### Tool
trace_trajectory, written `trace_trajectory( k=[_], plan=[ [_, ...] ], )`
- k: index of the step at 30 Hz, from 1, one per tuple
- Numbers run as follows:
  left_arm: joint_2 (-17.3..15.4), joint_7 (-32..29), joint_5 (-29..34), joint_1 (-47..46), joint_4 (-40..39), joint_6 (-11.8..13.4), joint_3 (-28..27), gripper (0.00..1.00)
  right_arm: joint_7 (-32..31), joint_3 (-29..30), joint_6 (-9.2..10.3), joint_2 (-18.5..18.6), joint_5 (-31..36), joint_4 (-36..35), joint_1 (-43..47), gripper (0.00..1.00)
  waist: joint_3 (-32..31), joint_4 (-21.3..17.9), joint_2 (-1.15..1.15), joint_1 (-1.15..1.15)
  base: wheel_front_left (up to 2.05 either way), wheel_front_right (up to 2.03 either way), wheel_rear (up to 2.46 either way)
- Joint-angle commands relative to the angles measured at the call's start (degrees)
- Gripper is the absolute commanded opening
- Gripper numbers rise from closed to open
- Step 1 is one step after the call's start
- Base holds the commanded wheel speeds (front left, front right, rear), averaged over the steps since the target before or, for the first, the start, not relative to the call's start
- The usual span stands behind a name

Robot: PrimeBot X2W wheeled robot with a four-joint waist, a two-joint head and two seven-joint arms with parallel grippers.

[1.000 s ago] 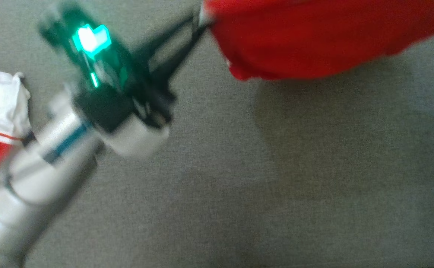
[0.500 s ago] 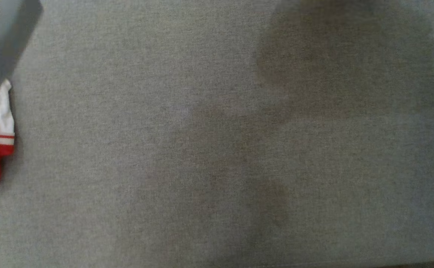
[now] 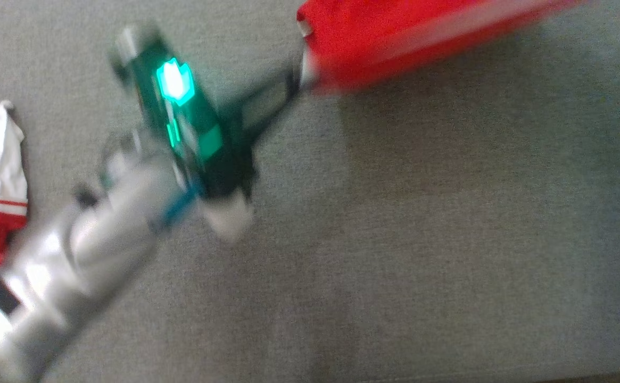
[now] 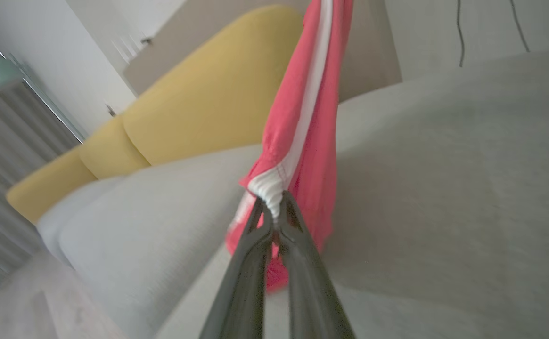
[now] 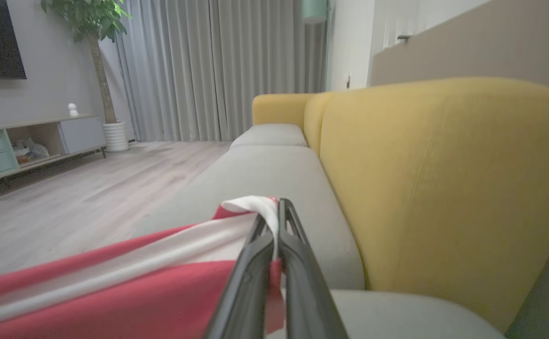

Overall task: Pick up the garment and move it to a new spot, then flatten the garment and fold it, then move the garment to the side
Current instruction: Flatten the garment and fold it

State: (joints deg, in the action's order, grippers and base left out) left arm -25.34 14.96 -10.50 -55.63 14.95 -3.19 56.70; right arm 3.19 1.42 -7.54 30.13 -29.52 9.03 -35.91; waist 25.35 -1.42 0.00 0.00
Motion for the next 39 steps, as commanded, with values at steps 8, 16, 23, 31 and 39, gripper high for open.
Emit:
trace_trajectory(
  k=[8,16,23,31,39],
  plan=[
    [-4.8,0.0,0.0,21.0,-3.9,7.0,3.0,0.00,-6.8,11.4,0.05,-5.6,1.3,-17.9,30.8,0.00,-4.6,-2.2,0.00,0.00,0.00,0.00,0.00],
    [-5.8,0.0,-4.8,31.4,-10.4,9.8,3.3,0.00,-13.0,20.9,0.05,-13.7,1.8,-31.9,45.4,0.00,-6.5,-1.8,0.00,0.00,0.00,0.00,0.00],
    [-0.5,-0.5,-8.6,23.6,-11.8,8.3,-1.4,0.00,-16.3,19.2,0.05,-13.8,3.9,-27.7,33.3,0.00,-4.1,1.9,0.00,0.00,0.00,0.00,0.00],
    [5.4,-5.6,-10.2,12.0,-1.6,7.0,-4.2,0.00,-19.0,12.2,0.05,-10.4,6.6,-11.4,14.5,0.00,0.0,4.6,0.00,0.00,0.00,0.00,0.00],
    [7.0,-7.7,-12.1,7.9,4.5,6.6,-5.7,0.00,-16.8,2.0,0.05,-7.7,9.8,5.6,-1.7,0.00,2.5,5.7,0.00,0.00,0.00,0.00,0.00]
  ],
)
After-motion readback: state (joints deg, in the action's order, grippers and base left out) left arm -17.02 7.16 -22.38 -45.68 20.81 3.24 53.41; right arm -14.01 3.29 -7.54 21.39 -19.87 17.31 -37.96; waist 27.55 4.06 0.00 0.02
